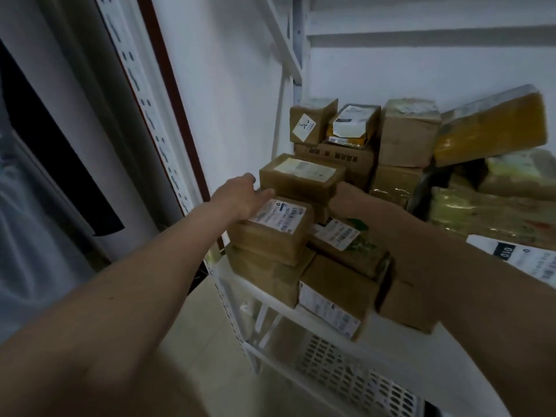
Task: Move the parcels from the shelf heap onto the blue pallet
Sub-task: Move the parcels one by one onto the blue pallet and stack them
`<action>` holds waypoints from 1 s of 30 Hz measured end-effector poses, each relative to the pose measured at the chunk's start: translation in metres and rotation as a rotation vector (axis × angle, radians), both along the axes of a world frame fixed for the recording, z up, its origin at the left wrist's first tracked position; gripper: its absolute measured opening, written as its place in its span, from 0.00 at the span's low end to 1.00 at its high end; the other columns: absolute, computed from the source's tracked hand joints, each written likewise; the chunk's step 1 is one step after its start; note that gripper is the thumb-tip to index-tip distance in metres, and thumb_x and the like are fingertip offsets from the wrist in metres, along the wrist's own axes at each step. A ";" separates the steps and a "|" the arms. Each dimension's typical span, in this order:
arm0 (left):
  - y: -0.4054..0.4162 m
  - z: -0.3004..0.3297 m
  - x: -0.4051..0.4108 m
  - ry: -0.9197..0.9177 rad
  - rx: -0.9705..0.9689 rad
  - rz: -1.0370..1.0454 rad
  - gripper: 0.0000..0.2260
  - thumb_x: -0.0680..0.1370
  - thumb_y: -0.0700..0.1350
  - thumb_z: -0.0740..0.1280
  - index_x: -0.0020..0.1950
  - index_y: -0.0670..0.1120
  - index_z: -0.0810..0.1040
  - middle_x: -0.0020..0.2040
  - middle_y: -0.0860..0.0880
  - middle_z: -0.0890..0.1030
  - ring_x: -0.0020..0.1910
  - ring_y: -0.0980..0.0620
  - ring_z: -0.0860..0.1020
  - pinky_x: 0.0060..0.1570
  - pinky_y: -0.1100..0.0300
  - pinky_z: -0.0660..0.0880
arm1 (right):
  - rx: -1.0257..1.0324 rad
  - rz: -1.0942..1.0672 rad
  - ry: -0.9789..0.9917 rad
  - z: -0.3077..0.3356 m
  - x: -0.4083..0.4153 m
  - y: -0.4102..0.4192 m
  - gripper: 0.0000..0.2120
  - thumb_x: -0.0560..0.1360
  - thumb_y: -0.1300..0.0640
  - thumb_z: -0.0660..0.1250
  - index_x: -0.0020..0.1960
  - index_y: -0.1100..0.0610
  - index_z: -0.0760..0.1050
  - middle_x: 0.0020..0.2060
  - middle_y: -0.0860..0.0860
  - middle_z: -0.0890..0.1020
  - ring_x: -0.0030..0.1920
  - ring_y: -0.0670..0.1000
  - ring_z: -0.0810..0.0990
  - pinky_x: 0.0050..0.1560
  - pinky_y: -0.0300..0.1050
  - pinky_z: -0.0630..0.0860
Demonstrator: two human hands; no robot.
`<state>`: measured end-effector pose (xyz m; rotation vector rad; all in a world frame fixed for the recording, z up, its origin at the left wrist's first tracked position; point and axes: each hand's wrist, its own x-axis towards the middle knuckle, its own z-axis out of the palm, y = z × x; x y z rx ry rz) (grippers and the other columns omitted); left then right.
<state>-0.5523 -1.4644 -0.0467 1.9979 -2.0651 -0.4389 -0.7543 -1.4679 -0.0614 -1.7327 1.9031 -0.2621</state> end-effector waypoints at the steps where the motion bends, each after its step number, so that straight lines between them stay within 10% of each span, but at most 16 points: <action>1: -0.011 -0.003 0.002 0.001 0.021 -0.010 0.29 0.79 0.61 0.60 0.74 0.46 0.64 0.70 0.45 0.71 0.65 0.44 0.73 0.57 0.54 0.70 | 0.022 -0.024 -0.014 -0.001 0.003 -0.005 0.11 0.81 0.63 0.56 0.61 0.62 0.71 0.47 0.54 0.74 0.43 0.51 0.74 0.38 0.40 0.72; 4: -0.041 -0.008 0.006 0.046 0.054 -0.026 0.33 0.77 0.62 0.62 0.75 0.45 0.61 0.71 0.43 0.70 0.66 0.43 0.72 0.58 0.53 0.70 | 0.039 -0.142 -0.130 -0.007 0.005 -0.024 0.14 0.80 0.64 0.55 0.65 0.65 0.68 0.42 0.55 0.72 0.38 0.50 0.71 0.33 0.40 0.68; 9: -0.088 -0.010 -0.003 0.253 0.138 -0.005 0.40 0.74 0.65 0.65 0.76 0.41 0.58 0.70 0.41 0.71 0.63 0.43 0.74 0.51 0.56 0.71 | 0.008 -0.297 -0.260 -0.013 0.007 -0.048 0.10 0.80 0.66 0.54 0.43 0.63 0.70 0.40 0.55 0.74 0.36 0.51 0.71 0.34 0.37 0.68; 19: -0.114 0.004 -0.011 0.481 0.265 -0.172 0.25 0.76 0.55 0.68 0.66 0.40 0.72 0.55 0.44 0.76 0.46 0.51 0.74 0.36 0.63 0.68 | -0.012 -0.506 -0.608 0.004 0.020 -0.042 0.10 0.75 0.61 0.58 0.53 0.59 0.75 0.45 0.58 0.81 0.42 0.55 0.80 0.45 0.48 0.78; 24: -0.105 0.041 -0.013 0.479 0.162 -0.316 0.29 0.74 0.56 0.70 0.70 0.43 0.69 0.63 0.43 0.75 0.59 0.45 0.76 0.55 0.54 0.76 | -0.140 -0.554 -0.588 0.039 0.021 -0.024 0.11 0.75 0.62 0.60 0.57 0.57 0.72 0.49 0.54 0.78 0.47 0.52 0.77 0.47 0.47 0.77; 30: -0.069 0.056 -0.028 0.513 0.137 -0.414 0.22 0.78 0.47 0.67 0.69 0.44 0.68 0.55 0.47 0.73 0.49 0.52 0.72 0.49 0.60 0.71 | -0.196 -0.603 -0.538 0.051 0.019 0.024 0.18 0.75 0.60 0.61 0.65 0.53 0.69 0.58 0.53 0.75 0.57 0.54 0.74 0.60 0.54 0.75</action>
